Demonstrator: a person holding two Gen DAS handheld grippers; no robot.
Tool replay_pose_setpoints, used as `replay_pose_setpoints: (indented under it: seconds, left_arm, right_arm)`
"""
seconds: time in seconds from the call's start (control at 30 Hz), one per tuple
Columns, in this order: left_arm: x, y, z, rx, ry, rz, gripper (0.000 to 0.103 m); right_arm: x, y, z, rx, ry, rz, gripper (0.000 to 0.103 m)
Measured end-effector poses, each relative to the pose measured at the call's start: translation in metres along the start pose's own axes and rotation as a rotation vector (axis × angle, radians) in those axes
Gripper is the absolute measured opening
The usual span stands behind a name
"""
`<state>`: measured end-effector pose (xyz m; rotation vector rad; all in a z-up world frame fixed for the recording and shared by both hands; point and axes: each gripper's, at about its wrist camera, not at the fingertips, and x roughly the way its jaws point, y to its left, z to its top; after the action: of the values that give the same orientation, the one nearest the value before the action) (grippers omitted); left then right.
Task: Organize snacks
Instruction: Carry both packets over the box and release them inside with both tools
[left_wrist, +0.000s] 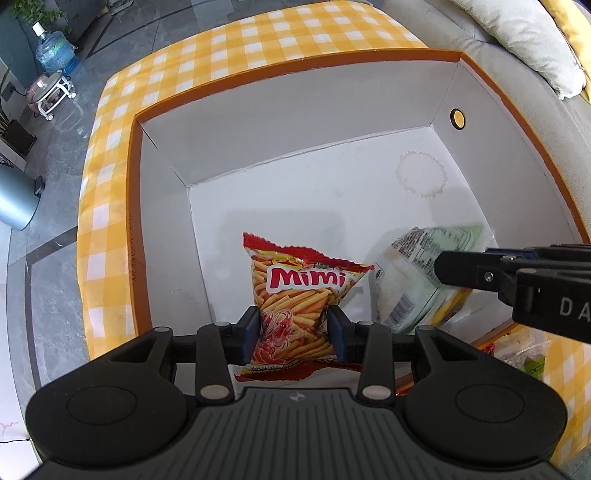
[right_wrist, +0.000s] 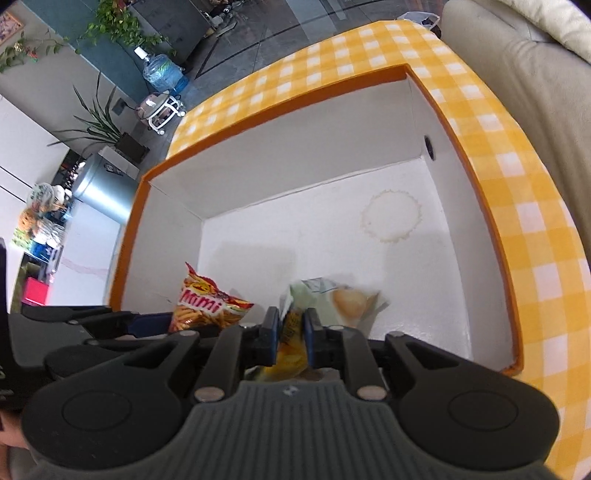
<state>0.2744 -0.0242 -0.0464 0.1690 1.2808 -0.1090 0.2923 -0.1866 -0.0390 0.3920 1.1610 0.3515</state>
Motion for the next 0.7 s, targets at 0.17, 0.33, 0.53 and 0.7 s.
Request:
replay_pose_setpoints:
  seconds: [0.17,0.33,0.53,0.7]
  left_arm:
    - [-0.010,0.000,-0.003,0.005,-0.024,-0.007,0.052]
    - [-0.028,0.000,-0.007,0.007,-0.068,-0.005,0.058]
    - [-0.066,-0.001,-0.024,0.005,-0.189,-0.019,0.060]
    - [-0.100,-0.004,-0.048,-0.008,-0.312,-0.022,0.061]
  right_arm:
    - [-0.009,0.003,0.002,-0.012,-0.024,-0.009,0.025]
    - [-0.021,0.008,0.000,-0.023,-0.056,-0.029,0.030]
    - [-0.045,0.014,-0.003,-0.016,-0.104,-0.056,0.038]
    - [-0.076,0.033,-0.015,-0.078,-0.186,-0.101,0.042]
